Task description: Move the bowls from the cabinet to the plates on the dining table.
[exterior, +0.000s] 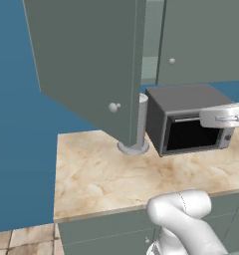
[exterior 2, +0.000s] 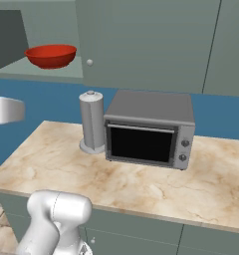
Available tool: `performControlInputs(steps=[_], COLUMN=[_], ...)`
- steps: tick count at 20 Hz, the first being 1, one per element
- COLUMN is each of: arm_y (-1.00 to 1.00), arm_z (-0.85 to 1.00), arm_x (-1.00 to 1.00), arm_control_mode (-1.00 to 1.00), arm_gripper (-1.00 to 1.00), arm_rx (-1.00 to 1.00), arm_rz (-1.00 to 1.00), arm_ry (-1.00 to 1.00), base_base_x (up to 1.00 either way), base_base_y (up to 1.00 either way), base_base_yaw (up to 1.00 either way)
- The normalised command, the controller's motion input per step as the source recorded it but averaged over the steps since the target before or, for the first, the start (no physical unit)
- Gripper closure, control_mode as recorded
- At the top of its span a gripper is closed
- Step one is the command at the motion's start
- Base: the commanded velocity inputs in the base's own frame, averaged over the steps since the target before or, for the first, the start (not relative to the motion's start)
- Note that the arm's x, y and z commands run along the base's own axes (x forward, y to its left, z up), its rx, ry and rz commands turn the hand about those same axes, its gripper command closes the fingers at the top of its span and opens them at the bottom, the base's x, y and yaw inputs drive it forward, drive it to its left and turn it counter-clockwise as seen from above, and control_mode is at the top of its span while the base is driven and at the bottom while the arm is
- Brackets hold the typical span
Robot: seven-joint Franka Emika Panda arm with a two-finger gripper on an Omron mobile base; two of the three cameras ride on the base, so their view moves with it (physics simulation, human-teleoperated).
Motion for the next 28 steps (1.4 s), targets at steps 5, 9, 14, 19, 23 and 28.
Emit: performControlInputs(steps=[5, 9, 14, 19, 23, 28], arm_y=[0.11, -0.63, -0.10, 0.27, 0.35, -0.13], arm_z=[0.00, 0.00, 0.00, 0.00, 0.00, 0.00], arm_x=[0.31, -0.03, 0.00, 0.08, 0.17, 0.08], arm_control_mode=[-1.00, -1.00, -1.00, -1.00, -1.00, -1.00], arm_gripper=[-1.00, -1.00, -1.00, -1.00, -1.00, -1.00], arm_rx=[0.02, 0.18, 0.18, 0.11, 0.04, 0.28], arm_rz=[-0.03, 0.00, -0.02, -0.12, -0.16, -0.03], arm_ry=[0.14, 0.04, 0.03, 0.00, 0.00, 0.00], base_base_x=[0.00, 0.00, 0.00, 0.00, 0.00, 0.00], base_base_y=[0.00, 0.00, 0.00, 0.00, 0.00, 0.00], base_base_yaw=[0.00, 0.00, 0.00, 0.00, 0.00, 0.00])
